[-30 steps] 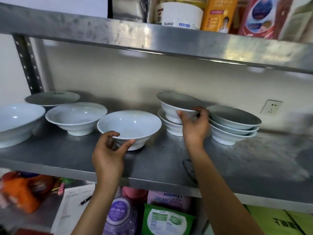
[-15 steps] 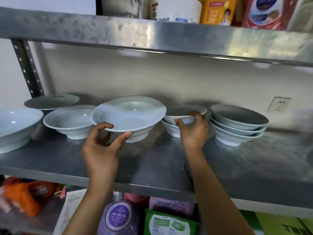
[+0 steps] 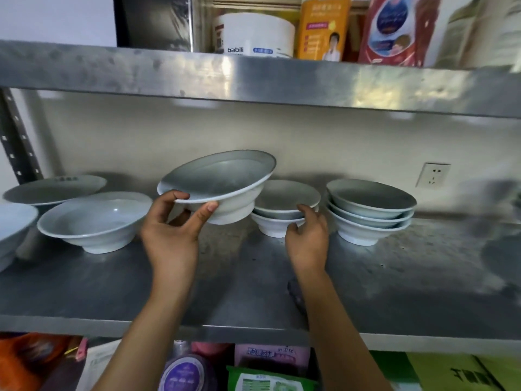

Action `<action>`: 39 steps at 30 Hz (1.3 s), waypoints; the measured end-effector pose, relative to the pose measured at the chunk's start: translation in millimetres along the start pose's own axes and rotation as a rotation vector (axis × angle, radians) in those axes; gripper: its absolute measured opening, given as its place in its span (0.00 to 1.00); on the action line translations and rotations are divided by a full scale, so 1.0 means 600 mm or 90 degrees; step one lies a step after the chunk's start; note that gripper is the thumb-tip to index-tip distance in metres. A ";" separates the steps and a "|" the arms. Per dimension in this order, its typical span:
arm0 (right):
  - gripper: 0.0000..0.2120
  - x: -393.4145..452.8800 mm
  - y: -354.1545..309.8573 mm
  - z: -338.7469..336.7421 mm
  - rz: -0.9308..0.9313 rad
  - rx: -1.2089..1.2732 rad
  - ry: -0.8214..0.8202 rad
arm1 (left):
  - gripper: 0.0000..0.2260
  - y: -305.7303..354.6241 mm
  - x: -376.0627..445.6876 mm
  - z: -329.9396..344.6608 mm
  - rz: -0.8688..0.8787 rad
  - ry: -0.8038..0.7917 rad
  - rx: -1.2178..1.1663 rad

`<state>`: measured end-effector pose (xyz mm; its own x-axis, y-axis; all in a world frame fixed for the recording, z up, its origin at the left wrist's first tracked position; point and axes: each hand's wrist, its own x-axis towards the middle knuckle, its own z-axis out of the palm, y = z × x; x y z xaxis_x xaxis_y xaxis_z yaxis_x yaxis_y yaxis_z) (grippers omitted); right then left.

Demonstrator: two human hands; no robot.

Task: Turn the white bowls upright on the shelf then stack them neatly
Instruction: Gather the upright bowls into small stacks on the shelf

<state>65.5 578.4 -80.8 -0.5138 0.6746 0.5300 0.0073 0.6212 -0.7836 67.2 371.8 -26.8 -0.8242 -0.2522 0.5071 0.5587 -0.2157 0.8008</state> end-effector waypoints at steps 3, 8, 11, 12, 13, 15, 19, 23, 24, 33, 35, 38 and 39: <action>0.19 -0.002 0.001 -0.015 0.000 0.065 0.078 | 0.16 -0.008 0.005 0.033 0.012 -0.007 -0.009; 0.15 -0.003 0.001 -0.027 0.032 0.134 0.140 | 0.15 -0.011 0.019 0.096 0.025 -0.047 -0.027; 0.15 -0.005 0.000 -0.025 0.022 0.103 0.143 | 0.15 -0.020 0.032 0.129 0.019 -0.071 -0.026; 0.15 -0.007 -0.001 -0.025 0.013 0.087 0.140 | 0.15 -0.027 0.036 0.139 0.018 -0.075 -0.019; 0.15 -0.008 -0.001 -0.024 0.010 0.077 0.137 | 0.14 -0.036 0.041 0.146 0.015 -0.078 -0.012; 0.15 -0.009 -0.001 -0.026 0.017 0.065 0.133 | 0.14 -0.052 0.044 0.159 -0.004 -0.082 0.004; 0.15 -0.008 0.003 -0.028 0.017 0.053 0.117 | 0.17 -0.085 0.042 0.173 -0.051 -0.104 0.059; 0.15 -0.009 0.002 -0.028 0.029 0.043 0.090 | 0.18 -0.106 0.041 0.188 -0.064 -0.124 0.102; 0.15 -0.009 0.002 -0.028 0.033 0.042 0.089 | 0.17 -0.108 0.039 0.192 -0.065 -0.134 0.116; 0.16 -0.014 0.000 -0.029 0.029 0.030 0.090 | 0.20 -0.146 0.030 0.198 -0.068 -0.223 0.319; 0.16 -0.015 0.000 -0.025 0.003 0.011 0.084 | 0.20 -0.149 0.030 0.196 -0.065 -0.244 0.323; 0.16 -0.016 0.000 -0.021 -0.022 -0.002 0.082 | 0.21 -0.155 0.030 0.187 -0.068 -0.270 0.332; 0.16 -0.017 0.000 -0.021 -0.025 -0.004 0.077 | 0.20 -0.157 0.029 0.182 -0.064 -0.279 0.335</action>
<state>81.3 576.9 -82.2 -0.4072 0.6920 0.5961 -0.0056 0.6507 -0.7593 -9.5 490.5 -58.8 -0.8928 0.1739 0.4155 0.4498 0.2960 0.8427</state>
